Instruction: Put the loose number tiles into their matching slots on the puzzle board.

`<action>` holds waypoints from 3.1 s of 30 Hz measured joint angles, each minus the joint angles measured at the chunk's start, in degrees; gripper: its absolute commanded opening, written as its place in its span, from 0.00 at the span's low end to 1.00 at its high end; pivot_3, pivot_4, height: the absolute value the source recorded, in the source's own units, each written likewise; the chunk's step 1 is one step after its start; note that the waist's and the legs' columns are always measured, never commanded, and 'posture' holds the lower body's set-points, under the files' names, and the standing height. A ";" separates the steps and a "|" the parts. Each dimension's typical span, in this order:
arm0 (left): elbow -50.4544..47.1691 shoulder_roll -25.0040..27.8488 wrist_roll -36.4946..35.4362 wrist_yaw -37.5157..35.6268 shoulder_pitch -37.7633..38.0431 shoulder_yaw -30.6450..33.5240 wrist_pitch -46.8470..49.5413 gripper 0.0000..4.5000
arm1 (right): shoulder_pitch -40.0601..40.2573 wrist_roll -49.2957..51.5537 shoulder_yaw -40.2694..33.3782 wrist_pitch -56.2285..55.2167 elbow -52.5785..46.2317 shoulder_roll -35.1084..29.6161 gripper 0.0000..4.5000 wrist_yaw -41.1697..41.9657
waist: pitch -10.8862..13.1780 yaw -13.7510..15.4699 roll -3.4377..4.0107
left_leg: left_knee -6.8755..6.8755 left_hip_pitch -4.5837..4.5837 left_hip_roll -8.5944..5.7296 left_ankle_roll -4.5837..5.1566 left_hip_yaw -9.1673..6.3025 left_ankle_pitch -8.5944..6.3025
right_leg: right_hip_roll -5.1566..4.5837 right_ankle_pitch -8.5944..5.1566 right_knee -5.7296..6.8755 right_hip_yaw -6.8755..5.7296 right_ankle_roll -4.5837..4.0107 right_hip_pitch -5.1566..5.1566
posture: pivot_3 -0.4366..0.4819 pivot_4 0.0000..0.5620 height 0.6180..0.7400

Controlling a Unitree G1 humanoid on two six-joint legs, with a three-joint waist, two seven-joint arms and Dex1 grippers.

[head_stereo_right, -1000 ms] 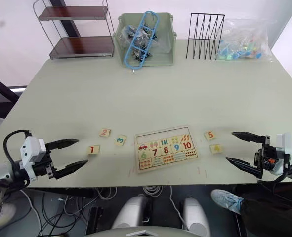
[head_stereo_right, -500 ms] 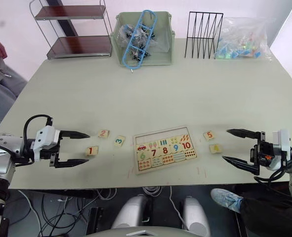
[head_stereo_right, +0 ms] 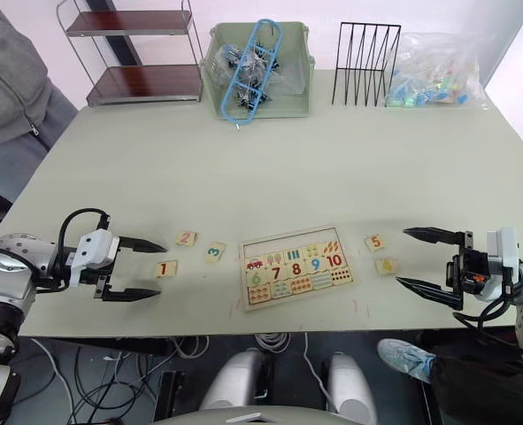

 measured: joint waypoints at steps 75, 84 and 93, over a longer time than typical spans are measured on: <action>-61.65 2.08 16.34 12.08 -24.46 -19.18 70.54 0.20 | 6.40 1.33 -0.80 -2.75 -2.64 4.47 1.00 -2.15 | 0.30 0.27 -0.05 | 0.18 0.06 -0.14 -0.02 0.00 0.02 | 0.41 -0.09 0.31 0.29 0.09 -0.01 | 0.48 0.27 1.00; -57.53 -5.09 23.66 12.09 -29.15 -26.94 77.85 0.20 | 6.76 1.44 -0.83 -3.38 -4.23 4.47 1.00 -3.59 | 0.30 0.32 -0.06 | 0.28 0.02 -0.15 -0.02 -0.05 0.02 | 0.41 -0.10 0.36 0.29 0.11 0.00 | 0.48 0.27 1.00; -53.71 -10.06 25.95 13.50 -29.82 -28.69 82.41 0.20 | 7.50 1.52 -0.87 -3.38 -5.16 4.47 1.00 -5.23 | 0.31 0.33 -0.06 | 0.36 0.01 -0.11 -0.02 -0.07 0.02 | 0.40 -0.11 0.42 0.29 0.11 0.00 | 0.48 0.27 1.00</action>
